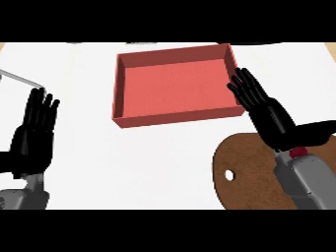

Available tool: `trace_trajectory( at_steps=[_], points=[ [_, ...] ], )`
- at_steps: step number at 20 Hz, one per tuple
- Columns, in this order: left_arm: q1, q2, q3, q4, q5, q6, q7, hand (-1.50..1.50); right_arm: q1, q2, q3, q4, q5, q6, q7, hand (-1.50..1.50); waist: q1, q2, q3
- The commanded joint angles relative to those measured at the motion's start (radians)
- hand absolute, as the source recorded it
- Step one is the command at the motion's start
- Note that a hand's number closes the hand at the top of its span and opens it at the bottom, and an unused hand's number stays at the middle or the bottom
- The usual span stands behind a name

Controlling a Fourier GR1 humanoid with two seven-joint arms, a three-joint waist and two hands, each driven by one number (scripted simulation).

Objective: Pick the pear from the cutting board and place it in the cardboard box

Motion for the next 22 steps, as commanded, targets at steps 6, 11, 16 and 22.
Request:
trace_trajectory(
  at_steps=[6, 11, 16, 22],
  points=[
    [0.077, 0.214, -0.061, 0.077, -0.245, 0.048, 0.085, 0.00, -0.044, -0.151, -0.333, -0.002, 0.137, -0.427, -0.048, -1.50, -0.047, -0.050, -0.023],
    [0.119, 0.192, -0.105, 0.094, -0.255, 0.033, 0.103, 0.00, 0.110, -0.154, -0.406, 0.118, 0.272, -0.781, 0.046, -1.50, -0.056, -0.045, -0.026],
    [0.059, 0.181, -0.153, 0.015, -0.304, 0.055, 0.233, 0.00, 0.291, -0.127, -0.302, -0.112, 0.419, -0.931, 0.100, -1.50, -0.008, -0.044, -0.026],
    [0.106, 0.168, -0.170, 0.025, -0.322, 0.060, 0.192, 0.00, 0.387, -0.442, -0.158, -0.133, 0.592, -0.766, 0.459, -1.50, 0.000, -0.043, -0.033]
  ],
)
